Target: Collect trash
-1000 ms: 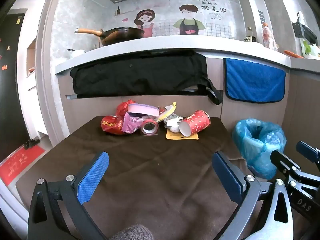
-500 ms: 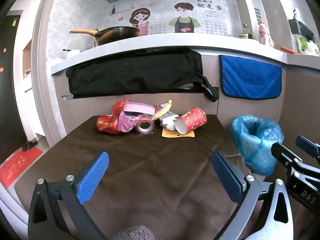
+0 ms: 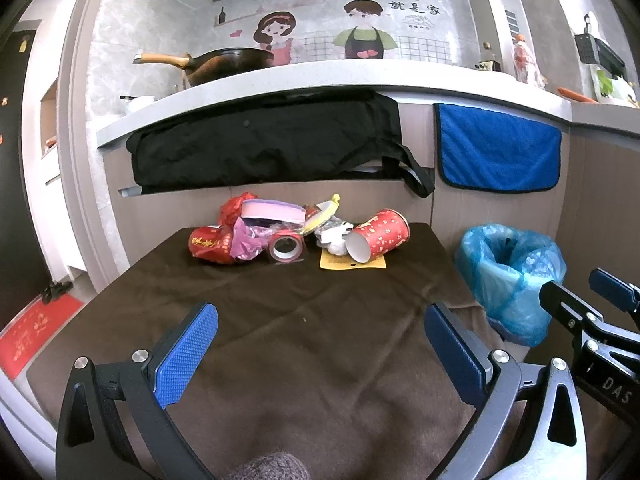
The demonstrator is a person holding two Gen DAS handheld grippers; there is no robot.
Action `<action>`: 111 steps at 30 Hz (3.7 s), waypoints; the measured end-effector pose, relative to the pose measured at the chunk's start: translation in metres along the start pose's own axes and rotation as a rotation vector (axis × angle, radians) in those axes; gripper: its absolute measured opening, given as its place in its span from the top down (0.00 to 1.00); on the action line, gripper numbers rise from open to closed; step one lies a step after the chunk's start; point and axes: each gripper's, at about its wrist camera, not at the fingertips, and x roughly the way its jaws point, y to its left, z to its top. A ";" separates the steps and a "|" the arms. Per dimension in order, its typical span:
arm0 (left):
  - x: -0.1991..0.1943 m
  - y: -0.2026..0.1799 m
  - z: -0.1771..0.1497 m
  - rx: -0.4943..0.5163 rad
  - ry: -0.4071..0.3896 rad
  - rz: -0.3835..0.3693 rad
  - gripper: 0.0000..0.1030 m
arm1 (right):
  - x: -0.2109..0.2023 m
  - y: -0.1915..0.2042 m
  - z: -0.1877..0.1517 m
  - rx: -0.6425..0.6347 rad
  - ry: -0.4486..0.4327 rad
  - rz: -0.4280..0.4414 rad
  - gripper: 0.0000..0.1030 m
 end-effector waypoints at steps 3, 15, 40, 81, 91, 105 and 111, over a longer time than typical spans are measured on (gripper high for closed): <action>-0.001 -0.001 -0.001 -0.001 -0.001 0.001 0.01 | -0.002 0.002 0.002 0.002 0.000 -0.001 0.22; -0.003 -0.003 -0.004 0.003 -0.001 0.001 0.01 | 0.002 0.001 0.001 0.002 0.012 0.009 0.22; -0.003 -0.004 -0.004 0.001 0.000 0.004 0.01 | 0.002 0.001 0.001 0.004 0.013 0.007 0.22; 0.162 0.113 0.119 -0.030 0.124 0.083 0.01 | 0.177 0.047 0.101 -0.185 0.116 0.231 0.22; 0.210 0.141 0.112 -0.105 0.131 -0.043 0.01 | 0.246 0.036 0.090 -0.142 0.226 0.289 0.23; 0.246 0.157 0.080 -0.277 0.182 -0.107 0.09 | 0.266 0.037 0.074 -0.147 0.287 0.334 0.23; 0.244 0.189 0.070 -0.375 0.169 -0.068 0.13 | 0.268 0.041 0.077 -0.140 0.280 0.330 0.23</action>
